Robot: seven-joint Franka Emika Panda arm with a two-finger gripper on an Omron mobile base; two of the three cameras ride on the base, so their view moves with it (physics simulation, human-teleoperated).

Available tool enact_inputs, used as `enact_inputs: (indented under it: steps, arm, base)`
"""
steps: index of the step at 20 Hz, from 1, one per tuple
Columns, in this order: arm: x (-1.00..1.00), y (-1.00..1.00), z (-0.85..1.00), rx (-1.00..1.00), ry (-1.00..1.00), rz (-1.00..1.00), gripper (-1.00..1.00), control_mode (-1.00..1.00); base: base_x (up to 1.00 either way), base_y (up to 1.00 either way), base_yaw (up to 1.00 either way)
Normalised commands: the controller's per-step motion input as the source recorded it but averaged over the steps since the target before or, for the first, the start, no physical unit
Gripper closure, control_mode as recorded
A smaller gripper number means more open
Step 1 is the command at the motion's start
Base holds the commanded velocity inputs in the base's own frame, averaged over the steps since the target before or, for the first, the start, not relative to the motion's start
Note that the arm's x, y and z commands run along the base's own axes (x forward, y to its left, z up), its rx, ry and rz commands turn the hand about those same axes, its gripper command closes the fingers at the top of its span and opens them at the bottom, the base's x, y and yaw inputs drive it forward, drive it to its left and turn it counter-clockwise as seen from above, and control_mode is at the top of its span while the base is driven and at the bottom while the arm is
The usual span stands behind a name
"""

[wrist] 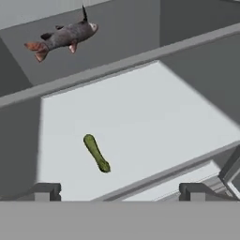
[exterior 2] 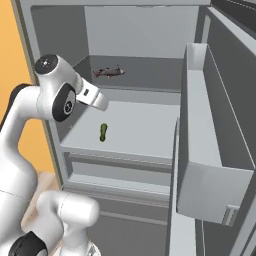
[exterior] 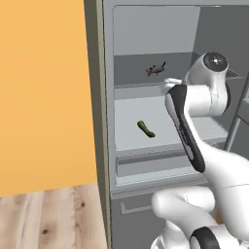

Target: Place one squash and one fish in each tupperware on the nearby counter, to pack two identical lunches.

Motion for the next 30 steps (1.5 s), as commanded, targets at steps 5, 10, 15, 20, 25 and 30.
enact_inputs:
  steps: [5, 10, 15, 20, 25, 30]
  arm:
    - [0.22, -0.03, 0.42, 0.14, 0.00, -0.09, -1.00, -1.00]
    - [0.38, 0.00, 0.04, 0.08, 0.00, -0.09, -1.00, -1.00]
    - [0.44, 0.00, 0.00, 0.01, 0.00, -0.08, -1.00, -1.00]
    - [0.60, 0.00, 0.00, 0.06, 0.00, -0.06, -1.00, -1.00]
    - [0.63, 0.00, 0.00, 0.09, 0.00, 0.00, -1.00, -1.00]
    - [0.65, 0.00, 0.00, 0.06, 0.00, 0.00, -1.00, -1.00]
  base:
    - [0.00, 0.00, 0.00]
    - [0.00, 0.00, 0.00]
    - [0.00, 0.00, 0.00]
    - [0.00, 0.00, 0.00]
    - [0.00, 0.00, 0.00]
    - [0.00, 0.00, 0.00]
